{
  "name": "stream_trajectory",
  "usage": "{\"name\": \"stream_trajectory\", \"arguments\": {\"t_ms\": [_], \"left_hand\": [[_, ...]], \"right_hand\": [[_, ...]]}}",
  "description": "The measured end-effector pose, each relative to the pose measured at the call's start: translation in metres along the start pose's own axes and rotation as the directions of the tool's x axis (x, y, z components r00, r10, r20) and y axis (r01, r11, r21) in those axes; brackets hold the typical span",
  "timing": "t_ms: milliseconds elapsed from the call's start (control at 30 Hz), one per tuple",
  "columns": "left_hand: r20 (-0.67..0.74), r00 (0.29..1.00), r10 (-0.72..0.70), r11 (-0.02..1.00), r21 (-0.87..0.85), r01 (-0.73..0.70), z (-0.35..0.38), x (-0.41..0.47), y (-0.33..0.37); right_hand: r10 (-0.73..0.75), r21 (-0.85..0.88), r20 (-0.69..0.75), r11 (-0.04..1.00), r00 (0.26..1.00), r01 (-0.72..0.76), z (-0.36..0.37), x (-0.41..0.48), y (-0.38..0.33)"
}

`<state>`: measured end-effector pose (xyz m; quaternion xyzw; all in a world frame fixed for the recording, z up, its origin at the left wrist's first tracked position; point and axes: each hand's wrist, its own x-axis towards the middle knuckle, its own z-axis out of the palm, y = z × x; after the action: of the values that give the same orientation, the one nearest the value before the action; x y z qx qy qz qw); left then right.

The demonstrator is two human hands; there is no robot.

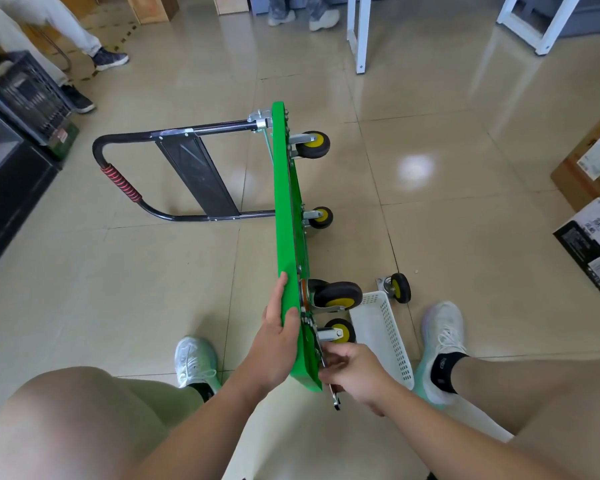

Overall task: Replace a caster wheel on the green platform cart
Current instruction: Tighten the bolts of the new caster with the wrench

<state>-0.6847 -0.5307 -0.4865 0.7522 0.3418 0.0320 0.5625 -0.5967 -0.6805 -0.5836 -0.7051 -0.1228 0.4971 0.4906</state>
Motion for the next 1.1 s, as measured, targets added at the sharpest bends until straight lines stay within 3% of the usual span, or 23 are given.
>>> {"name": "stream_trajectory", "arguments": {"t_ms": [367, 700, 1100], "left_hand": [[-0.012, 1.000, 0.006, 1.000, 0.000, -0.006, 0.001, 0.000, 0.000], [-0.008, 1.000, 0.015, 1.000, -0.025, -0.015, 0.001, 0.000, 0.000], [0.002, 1.000, 0.008, 1.000, -0.022, -0.008, 0.000, 0.000, 0.002]], "right_hand": [[-0.021, 0.009, -0.010, 1.000, 1.000, 0.021, 0.001, 0.035, 0.018], [-0.020, 0.033, 0.006, 0.999, 1.000, 0.020, 0.008, -0.002, -0.008], [0.144, 0.296, 0.064, 0.942, 0.987, -0.157, 0.014, -0.036, -0.050]]}}
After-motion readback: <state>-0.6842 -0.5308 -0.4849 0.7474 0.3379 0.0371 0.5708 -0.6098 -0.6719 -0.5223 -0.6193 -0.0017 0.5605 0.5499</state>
